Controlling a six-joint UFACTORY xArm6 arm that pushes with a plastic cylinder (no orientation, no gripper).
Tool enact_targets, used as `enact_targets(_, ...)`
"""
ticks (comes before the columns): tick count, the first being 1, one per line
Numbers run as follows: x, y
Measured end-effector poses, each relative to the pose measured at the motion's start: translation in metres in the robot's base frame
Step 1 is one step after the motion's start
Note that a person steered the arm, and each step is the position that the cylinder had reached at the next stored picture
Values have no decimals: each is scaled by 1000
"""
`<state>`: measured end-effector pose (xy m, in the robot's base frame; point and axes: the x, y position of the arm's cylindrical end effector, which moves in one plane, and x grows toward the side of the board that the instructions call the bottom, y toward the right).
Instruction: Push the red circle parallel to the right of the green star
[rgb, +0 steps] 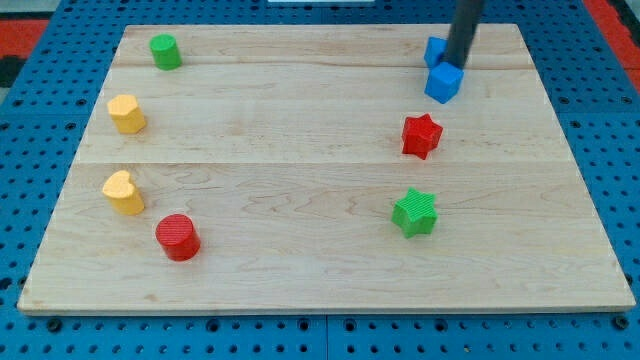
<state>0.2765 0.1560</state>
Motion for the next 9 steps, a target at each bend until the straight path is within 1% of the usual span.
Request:
enact_targets(1, 5, -11)
enact_targets(2, 23, -30)
enact_targets(3, -6, -7)
enact_targets(4, 15, -91)
enact_targets(5, 31, -195)
enact_targets(6, 117, -251)
enact_targets(7, 199, -289)
enact_targets(8, 246, -316)
enact_targets(9, 255, -368)
